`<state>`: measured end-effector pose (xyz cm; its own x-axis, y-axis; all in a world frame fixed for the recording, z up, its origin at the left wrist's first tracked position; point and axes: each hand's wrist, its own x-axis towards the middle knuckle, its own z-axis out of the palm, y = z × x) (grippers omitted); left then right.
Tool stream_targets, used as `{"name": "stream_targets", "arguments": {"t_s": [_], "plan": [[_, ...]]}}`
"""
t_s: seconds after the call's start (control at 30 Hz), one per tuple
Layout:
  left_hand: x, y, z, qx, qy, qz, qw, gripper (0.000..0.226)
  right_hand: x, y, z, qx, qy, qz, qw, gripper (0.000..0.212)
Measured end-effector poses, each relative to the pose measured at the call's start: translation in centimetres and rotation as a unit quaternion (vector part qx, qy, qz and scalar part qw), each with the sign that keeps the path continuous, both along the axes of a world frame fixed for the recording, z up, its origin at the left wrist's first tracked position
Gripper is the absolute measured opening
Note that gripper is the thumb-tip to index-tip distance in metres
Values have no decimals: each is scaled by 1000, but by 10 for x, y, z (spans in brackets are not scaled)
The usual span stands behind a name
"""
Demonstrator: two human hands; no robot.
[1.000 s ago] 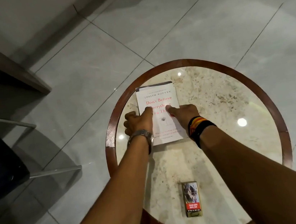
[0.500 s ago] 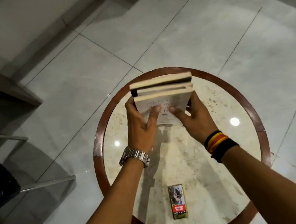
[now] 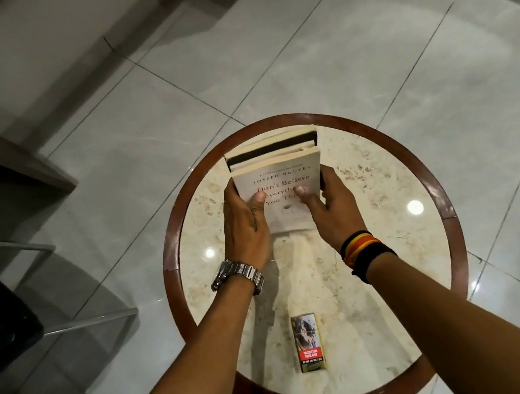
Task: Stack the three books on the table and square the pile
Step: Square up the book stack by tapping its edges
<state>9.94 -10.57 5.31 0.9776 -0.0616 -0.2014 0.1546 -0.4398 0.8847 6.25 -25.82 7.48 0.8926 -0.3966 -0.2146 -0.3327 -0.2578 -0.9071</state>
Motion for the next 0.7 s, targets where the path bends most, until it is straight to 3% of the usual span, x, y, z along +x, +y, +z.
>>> {"name": "stream_targets", "arguments": {"t_s": [0.17, 0.3, 0.47, 0.6, 0.7], "plan": [[8, -29, 11, 22, 41, -10, 999, 48, -5, -27, 5, 37, 54, -65, 996, 33], [10, -76, 10, 41, 126, -23, 991, 49, -9, -67, -1, 61, 141, -119, 981, 33], [-2, -135, 3, 68, 193, -52, 978, 87, -12, -115, -11, 67, 196, -198, 958, 29], [-9, -174, -5, 98, 201, -15, 975, 88, -8, -142, -19, 26, 204, -218, 954, 16], [-13, -194, -7, 148, 184, -6, 972, 81, -7, -154, -22, 11, 218, -221, 951, 26]]}}
